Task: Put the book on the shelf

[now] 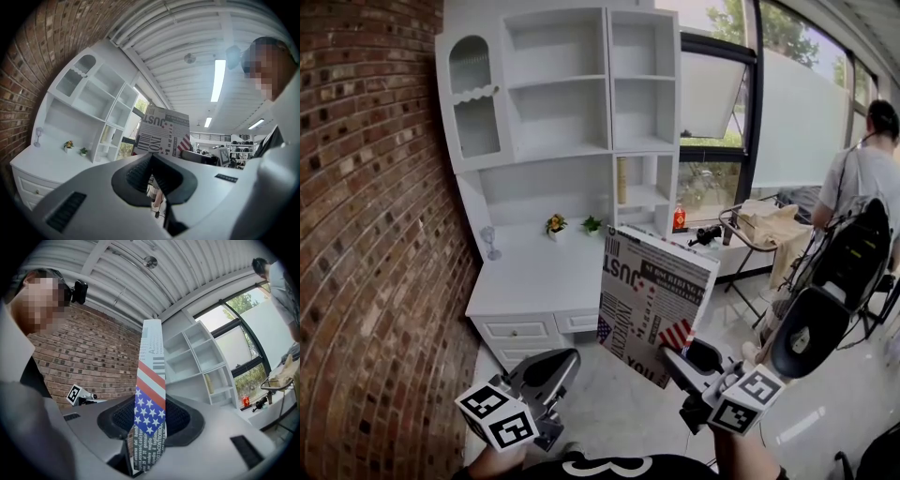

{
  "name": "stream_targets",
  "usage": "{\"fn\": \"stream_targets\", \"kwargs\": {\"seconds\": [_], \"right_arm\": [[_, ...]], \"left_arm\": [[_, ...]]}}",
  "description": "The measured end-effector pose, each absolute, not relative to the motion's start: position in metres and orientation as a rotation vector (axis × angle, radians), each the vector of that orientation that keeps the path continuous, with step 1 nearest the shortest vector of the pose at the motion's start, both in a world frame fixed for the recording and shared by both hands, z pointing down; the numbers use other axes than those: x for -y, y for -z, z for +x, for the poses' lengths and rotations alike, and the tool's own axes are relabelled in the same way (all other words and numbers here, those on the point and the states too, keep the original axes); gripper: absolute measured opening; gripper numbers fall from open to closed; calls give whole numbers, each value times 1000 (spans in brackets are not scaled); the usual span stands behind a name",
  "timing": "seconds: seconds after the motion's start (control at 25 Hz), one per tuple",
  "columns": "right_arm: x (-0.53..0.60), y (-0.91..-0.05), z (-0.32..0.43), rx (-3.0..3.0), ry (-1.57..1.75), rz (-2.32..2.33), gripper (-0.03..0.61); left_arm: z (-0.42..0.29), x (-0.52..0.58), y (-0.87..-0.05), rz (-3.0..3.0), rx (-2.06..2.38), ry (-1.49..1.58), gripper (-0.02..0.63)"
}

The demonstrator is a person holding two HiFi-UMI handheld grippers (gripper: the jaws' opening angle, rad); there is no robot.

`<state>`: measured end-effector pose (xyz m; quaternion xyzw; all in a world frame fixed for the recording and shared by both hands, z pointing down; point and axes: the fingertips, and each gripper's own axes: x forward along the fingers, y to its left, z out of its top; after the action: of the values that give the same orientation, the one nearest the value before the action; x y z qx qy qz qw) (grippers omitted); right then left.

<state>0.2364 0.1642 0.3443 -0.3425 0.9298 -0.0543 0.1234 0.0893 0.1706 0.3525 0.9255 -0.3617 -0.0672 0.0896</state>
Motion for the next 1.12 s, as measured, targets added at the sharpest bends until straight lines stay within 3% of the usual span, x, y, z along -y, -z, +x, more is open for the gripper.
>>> {"fn": "stream_targets", "kwargs": {"seconds": [0.44, 1.12], "right_arm": [[-118, -357, 222, -2715, 186, -1043, 164], [48, -341, 133, -2675, 223, -1134, 164]], "left_arm": [[71, -124, -369, 2719, 1055, 216, 0], [-23, 52, -359, 2691, 968, 225, 0]]}}
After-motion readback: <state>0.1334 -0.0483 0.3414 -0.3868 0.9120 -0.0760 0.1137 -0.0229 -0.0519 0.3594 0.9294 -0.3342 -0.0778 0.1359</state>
